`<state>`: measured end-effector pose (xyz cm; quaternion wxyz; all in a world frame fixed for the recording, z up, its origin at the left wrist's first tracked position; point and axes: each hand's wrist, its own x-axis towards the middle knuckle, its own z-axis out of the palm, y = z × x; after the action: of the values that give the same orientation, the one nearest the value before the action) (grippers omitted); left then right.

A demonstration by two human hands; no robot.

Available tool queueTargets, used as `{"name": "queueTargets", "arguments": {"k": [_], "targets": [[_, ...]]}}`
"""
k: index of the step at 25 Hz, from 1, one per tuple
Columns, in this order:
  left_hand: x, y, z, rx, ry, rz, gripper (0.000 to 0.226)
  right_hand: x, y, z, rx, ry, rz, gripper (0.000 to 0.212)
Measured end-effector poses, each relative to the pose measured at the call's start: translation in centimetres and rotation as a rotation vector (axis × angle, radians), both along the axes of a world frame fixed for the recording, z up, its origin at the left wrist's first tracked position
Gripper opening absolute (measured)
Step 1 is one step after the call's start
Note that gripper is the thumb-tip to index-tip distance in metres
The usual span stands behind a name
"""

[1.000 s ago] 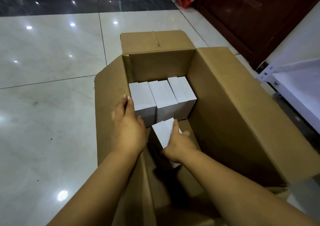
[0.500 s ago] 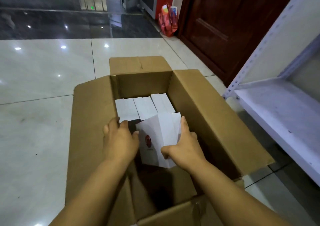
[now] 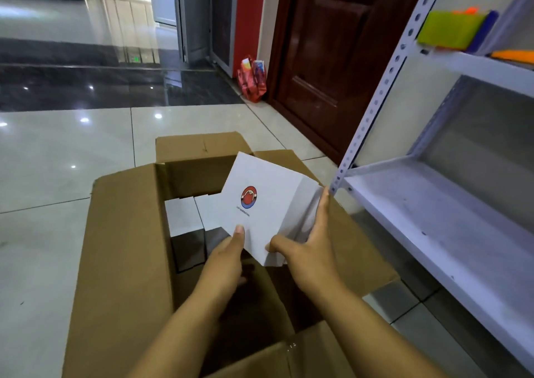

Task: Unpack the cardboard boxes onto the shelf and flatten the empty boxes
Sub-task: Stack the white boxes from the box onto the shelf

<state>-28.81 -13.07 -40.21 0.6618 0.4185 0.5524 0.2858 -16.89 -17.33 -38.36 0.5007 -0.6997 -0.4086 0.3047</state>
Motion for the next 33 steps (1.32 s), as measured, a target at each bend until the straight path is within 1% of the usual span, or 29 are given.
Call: {"name": "queueTargets", "arguments": {"k": [4,6,8,10,13,15,16,17,20,21,22,24,27,29,31,33], "targets": [[1.7,-1.4,1.6,0.035,-0.252,0.069,0.026,0.1,-0.8,0.8,0.035,0.147,-0.024,0.123],[2.3,-1.7,1.7,0.033,-0.376,0.108,0.029,0.4,-1.2,1.2,0.053,0.191,-0.023,0.122],[2.5,-1.7,2.0,0.032,-0.458,0.137,0.034,0.7,-1.7,1.6,0.066,0.198,-0.009,0.119],[2.6,-1.9,2.5,0.101,-0.435,0.136,0.038,1.2,-2.3,2.1,0.067,0.192,0.007,0.112],[2.9,-2.0,3.8,0.251,-0.304,0.119,0.043,2.9,-3.5,3.1,-0.010,0.122,-0.042,0.095],[3.2,-2.1,4.9,0.329,-0.287,0.095,0.043,4.5,-4.5,3.8,-0.051,0.047,-0.131,0.096],[3.4,-2.2,5.4,0.360,-0.283,0.079,0.042,5.2,-5.0,4.3,-0.040,0.029,-0.168,0.096],[3.5,-2.4,6.0,0.380,-0.277,0.061,0.042,5.9,-5.5,4.7,-0.006,0.026,-0.189,0.091],[4.6,-3.2,8.0,0.437,-0.266,-0.022,0.043,7.7,-7.3,6.6,0.184,0.085,-0.152,0.049],[5.1,-3.6,8.8,0.466,-0.269,-0.049,0.042,8.2,-7.9,7.3,0.218,0.076,-0.140,0.041],[5.6,-4.0,9.6,0.498,-0.279,-0.073,0.042,8.7,-8.5,8.0,0.247,0.060,-0.137,0.040],[6.7,-4.6,11.6,0.558,-0.306,-0.120,0.042,9.9,-9.4,9.5,0.308,0.034,-0.172,0.045],[8.4,-5.3,14.6,0.637,-0.347,-0.180,0.049,11.7,-10.7,12.3,0.409,0.007,-0.226,0.044],[9.9,-6.0,16.8,0.683,-0.364,-0.199,0.053,12.9,-11.9,14.6,0.465,-0.020,-0.236,0.050],[11.5,-6.7,19.2,0.710,-0.395,-0.219,0.046,14.4,-13.3,16.8,0.499,-0.072,-0.251,0.057],[13.1,-7.5,21.3,0.730,-0.424,-0.246,0.033,16.0,-14.7,18.8,0.539,-0.124,-0.261,0.054]]}}
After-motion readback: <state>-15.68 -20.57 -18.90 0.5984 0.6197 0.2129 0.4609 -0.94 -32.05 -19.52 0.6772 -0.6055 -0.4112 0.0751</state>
